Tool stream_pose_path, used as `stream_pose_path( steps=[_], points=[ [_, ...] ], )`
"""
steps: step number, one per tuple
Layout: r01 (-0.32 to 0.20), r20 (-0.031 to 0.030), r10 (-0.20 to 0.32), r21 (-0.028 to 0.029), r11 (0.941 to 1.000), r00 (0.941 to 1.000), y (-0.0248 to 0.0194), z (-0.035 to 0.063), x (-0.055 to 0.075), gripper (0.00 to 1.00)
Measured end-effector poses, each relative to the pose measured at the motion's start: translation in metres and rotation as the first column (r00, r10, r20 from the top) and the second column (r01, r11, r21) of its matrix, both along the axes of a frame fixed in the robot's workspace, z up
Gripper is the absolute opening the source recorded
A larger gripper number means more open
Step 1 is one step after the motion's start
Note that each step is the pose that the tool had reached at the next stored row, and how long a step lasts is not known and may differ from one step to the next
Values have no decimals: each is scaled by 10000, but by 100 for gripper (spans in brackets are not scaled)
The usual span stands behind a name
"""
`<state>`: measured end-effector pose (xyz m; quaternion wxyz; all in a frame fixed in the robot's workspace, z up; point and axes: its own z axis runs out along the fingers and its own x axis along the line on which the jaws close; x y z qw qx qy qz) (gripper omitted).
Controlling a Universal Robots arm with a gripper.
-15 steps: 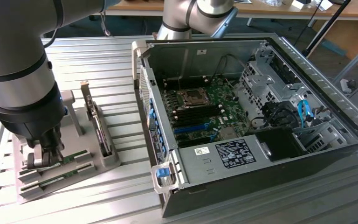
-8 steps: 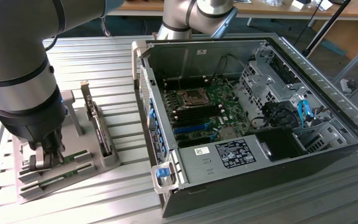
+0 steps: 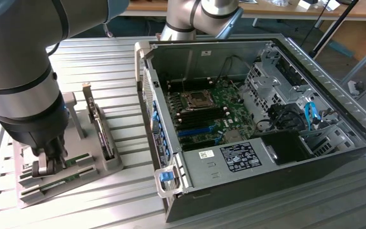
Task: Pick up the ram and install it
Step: 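Pick up the ram and move it above insertion slot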
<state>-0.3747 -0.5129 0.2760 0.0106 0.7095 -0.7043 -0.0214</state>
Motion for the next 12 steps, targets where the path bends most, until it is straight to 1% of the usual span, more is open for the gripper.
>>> stream_pose_path(
  steps=[12],
  points=[
    [0,0,0,-1,10000,10000,-3,-96,0,30]
  ],
)
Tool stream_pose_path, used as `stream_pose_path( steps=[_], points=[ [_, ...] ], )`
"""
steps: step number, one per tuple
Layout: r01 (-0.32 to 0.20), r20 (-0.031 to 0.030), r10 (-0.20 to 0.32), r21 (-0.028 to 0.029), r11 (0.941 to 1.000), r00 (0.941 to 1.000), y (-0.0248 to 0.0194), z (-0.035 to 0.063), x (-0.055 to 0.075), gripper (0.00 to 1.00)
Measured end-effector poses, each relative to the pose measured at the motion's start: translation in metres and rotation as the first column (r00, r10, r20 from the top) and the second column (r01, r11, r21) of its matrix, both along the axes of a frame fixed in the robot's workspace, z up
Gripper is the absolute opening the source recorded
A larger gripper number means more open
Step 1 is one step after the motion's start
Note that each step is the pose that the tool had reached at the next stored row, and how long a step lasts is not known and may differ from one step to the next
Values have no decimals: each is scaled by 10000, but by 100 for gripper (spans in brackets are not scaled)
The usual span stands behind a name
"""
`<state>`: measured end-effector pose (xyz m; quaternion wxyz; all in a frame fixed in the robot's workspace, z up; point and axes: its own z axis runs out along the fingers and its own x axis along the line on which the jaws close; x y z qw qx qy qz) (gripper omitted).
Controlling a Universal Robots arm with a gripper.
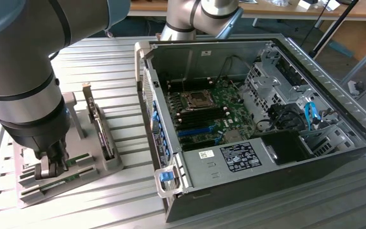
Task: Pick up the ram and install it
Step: 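Pick up the ram and move it above insertion slot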
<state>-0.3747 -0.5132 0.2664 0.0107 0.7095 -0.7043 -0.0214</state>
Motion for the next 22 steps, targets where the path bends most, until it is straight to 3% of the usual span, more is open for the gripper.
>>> stream_pose_path(
  steps=[22],
  points=[
    [0,0,0,1,10000,10000,-5,-125,0,30]
  ],
)
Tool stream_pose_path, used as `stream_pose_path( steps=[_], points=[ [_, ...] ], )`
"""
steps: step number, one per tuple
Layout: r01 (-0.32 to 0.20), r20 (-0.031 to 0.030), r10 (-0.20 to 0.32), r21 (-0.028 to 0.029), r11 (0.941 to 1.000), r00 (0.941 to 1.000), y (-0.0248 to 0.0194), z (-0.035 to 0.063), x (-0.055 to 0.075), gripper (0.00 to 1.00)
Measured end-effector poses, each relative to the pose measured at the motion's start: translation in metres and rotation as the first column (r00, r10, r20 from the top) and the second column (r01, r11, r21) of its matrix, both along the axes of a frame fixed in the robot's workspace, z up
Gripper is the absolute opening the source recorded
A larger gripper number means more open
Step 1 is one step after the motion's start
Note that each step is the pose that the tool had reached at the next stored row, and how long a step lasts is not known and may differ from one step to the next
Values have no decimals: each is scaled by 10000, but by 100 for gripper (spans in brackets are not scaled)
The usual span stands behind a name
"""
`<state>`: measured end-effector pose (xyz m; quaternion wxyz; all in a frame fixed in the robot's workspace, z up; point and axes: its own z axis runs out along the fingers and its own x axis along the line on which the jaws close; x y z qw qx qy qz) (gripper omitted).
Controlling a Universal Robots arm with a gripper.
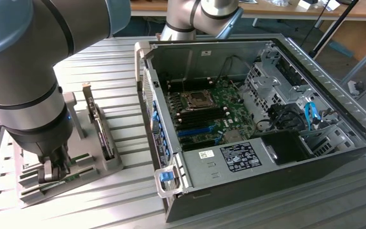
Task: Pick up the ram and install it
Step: 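Pick up the ram and move it above insertion slot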
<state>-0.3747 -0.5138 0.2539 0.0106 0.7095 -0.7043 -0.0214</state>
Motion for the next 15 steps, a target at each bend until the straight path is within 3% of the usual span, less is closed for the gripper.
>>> stream_pose_path(
  steps=[15],
  points=[
    [0,-2,0,-2,10000,10000,-3,-64,0,30]
  ],
)
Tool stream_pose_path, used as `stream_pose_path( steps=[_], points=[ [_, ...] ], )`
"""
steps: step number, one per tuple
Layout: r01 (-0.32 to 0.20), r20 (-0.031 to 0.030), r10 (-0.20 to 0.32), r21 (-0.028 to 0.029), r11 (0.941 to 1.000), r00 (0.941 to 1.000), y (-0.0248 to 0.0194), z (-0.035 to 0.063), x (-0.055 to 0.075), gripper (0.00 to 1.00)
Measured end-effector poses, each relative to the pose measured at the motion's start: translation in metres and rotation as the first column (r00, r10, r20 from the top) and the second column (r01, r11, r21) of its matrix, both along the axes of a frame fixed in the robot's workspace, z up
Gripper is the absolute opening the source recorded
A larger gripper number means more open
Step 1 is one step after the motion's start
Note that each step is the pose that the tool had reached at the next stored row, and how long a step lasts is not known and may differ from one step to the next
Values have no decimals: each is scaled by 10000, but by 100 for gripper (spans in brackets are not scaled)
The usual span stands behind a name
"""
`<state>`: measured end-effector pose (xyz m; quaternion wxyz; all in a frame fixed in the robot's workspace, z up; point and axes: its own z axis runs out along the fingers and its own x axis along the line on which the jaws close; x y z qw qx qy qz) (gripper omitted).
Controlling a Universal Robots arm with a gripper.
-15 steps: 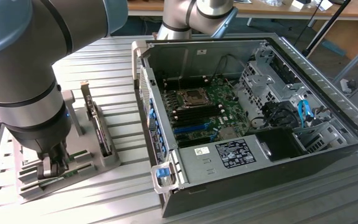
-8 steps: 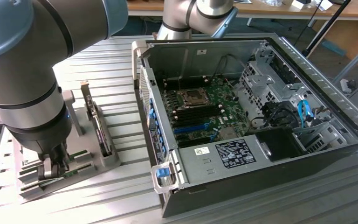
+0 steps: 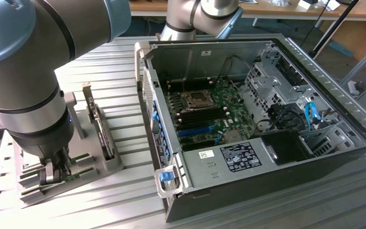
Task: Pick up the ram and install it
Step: 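Pick up the ram and move it above insertion slot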
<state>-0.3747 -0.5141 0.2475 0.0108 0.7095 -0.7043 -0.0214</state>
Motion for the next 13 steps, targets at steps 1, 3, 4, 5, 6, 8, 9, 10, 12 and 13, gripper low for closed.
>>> stream_pose_path(
  steps=[1,3,4,5,6,8,9,10,12,13],
  points=[
    [0,0,0,0,10000,10000,0,0,0,30],
    [0,1,0,1,10000,10000,0,-1,0,30],
    [-2,1,2,1,10000,10000,0,-1,0,30],
    [-19,1,19,1,10000,10000,0,-2,0,30],
    [-38,1,38,2,10000,10000,0,-2,0,30],
    [-95,1,95,2,10000,10000,0,-3,0,30],
    [-134,2,134,2,9999,9999,0,-4,1,30],
    [-175,2,175,2,9998,9998,0,-5,1,30],
    [-251,1,251,2,9997,9997,0,-5,1,30],
    [-288,1,288,1,9996,9996,0,-5,0,30]
  ],
)
